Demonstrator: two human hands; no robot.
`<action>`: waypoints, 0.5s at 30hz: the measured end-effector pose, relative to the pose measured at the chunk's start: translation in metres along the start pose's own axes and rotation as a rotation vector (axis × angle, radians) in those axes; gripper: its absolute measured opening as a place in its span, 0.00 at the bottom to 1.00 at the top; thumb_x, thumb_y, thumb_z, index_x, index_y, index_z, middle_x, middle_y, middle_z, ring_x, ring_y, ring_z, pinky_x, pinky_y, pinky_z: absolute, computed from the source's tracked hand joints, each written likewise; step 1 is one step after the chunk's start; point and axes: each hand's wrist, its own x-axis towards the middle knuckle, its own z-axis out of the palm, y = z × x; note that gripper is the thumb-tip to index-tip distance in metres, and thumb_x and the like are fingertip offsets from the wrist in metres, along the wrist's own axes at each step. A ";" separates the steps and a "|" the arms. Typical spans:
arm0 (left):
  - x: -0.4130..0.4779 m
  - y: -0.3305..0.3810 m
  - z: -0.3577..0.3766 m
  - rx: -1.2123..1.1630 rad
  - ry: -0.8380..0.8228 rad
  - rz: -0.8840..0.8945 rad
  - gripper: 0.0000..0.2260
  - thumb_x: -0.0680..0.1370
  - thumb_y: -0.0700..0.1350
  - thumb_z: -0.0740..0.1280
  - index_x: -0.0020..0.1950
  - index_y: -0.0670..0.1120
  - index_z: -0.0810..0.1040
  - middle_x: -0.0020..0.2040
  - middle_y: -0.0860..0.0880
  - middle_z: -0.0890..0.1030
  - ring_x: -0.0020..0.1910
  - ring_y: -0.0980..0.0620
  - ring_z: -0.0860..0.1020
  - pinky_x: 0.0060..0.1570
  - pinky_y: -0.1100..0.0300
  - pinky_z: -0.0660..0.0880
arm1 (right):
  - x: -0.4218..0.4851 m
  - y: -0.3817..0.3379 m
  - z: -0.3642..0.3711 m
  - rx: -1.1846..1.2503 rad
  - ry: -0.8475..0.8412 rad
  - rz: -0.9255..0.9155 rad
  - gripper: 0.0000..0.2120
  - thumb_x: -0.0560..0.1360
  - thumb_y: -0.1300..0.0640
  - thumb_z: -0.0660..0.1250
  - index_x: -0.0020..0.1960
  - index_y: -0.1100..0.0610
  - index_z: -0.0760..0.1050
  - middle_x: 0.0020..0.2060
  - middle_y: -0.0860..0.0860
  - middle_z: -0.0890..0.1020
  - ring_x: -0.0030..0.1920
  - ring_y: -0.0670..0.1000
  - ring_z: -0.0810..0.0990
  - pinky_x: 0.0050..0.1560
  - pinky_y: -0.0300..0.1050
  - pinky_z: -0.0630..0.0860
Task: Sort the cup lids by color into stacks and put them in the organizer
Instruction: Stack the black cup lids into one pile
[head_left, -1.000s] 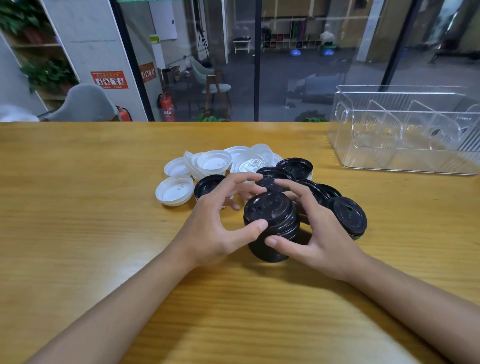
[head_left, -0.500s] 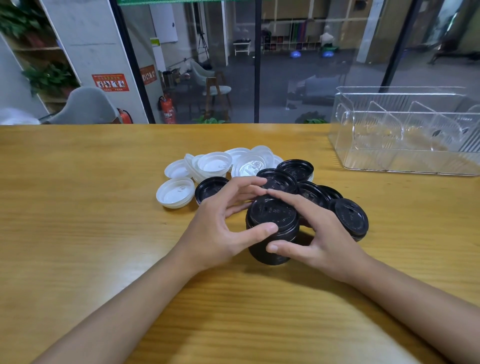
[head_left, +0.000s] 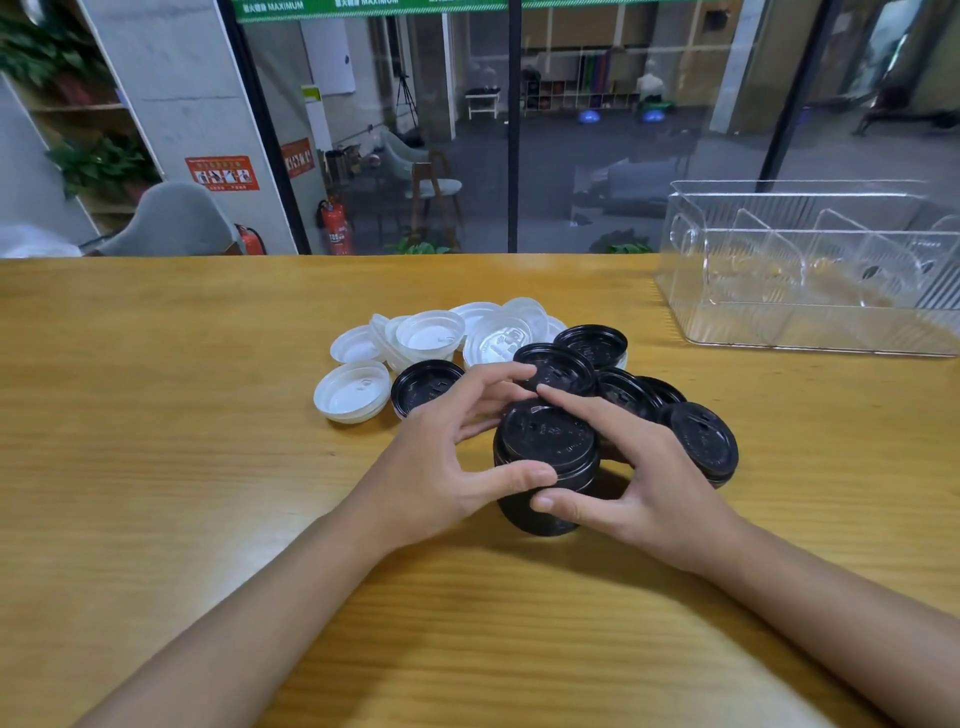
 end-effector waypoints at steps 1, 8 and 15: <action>0.000 -0.001 -0.002 0.017 -0.009 0.013 0.28 0.76 0.52 0.79 0.74 0.54 0.74 0.65 0.54 0.82 0.70 0.56 0.78 0.70 0.61 0.74 | 0.000 0.000 0.000 -0.013 0.003 -0.002 0.40 0.72 0.44 0.80 0.79 0.51 0.70 0.71 0.39 0.78 0.72 0.43 0.77 0.69 0.40 0.75; 0.009 -0.027 -0.031 0.406 0.319 -0.013 0.12 0.79 0.41 0.74 0.61 0.51 0.82 0.53 0.56 0.86 0.55 0.58 0.83 0.58 0.59 0.80 | 0.002 0.001 -0.002 -0.045 0.004 0.021 0.37 0.72 0.42 0.79 0.77 0.49 0.71 0.68 0.38 0.79 0.70 0.43 0.78 0.68 0.39 0.75; 0.009 -0.039 -0.035 0.692 0.251 -0.094 0.10 0.78 0.43 0.76 0.58 0.53 0.85 0.50 0.59 0.87 0.49 0.56 0.85 0.51 0.53 0.82 | 0.002 0.001 -0.002 -0.038 0.003 0.014 0.37 0.73 0.43 0.79 0.77 0.50 0.70 0.68 0.39 0.78 0.70 0.45 0.78 0.68 0.38 0.75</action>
